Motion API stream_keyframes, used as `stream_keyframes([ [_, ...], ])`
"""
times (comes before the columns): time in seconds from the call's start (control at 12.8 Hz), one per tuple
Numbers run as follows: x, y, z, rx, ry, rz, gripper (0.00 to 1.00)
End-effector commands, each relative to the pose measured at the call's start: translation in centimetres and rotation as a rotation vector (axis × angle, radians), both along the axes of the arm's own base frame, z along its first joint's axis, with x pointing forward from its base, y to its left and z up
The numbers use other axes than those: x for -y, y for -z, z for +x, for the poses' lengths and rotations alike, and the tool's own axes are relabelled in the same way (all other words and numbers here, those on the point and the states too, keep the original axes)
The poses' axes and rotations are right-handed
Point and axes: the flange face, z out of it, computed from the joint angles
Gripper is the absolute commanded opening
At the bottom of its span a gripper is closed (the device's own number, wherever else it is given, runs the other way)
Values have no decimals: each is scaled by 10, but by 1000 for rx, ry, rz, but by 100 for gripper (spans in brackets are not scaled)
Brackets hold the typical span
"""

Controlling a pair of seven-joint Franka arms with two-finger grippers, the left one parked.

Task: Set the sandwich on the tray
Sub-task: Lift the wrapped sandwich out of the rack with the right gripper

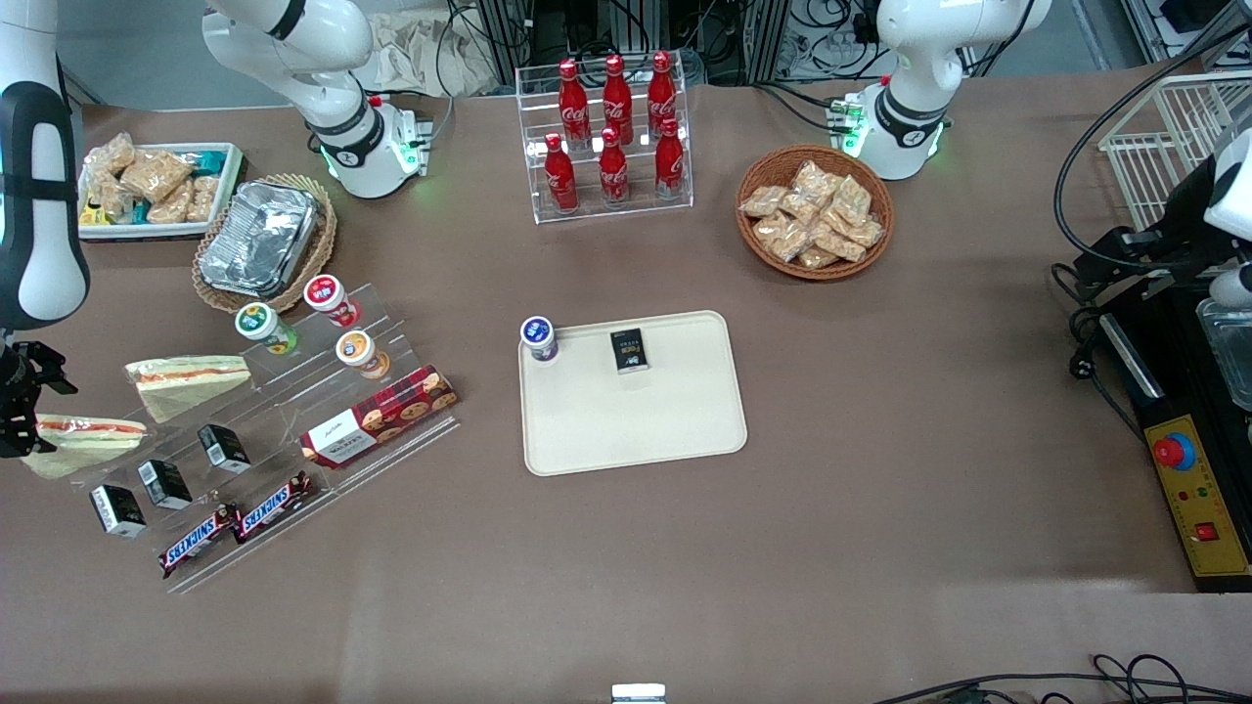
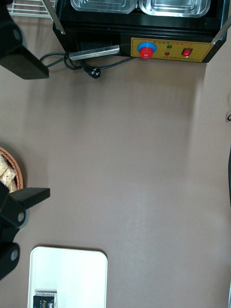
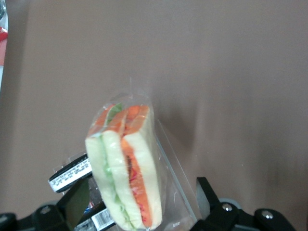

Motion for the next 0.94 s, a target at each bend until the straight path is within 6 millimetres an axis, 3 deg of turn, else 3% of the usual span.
stream_keyframes([
  [0.0,-3,-11,-1,6,-10,28,99],
  [0.39,-3,-4,12,4,-4,11,99],
  [0.86,2,34,27,-48,18,-4,99],
])
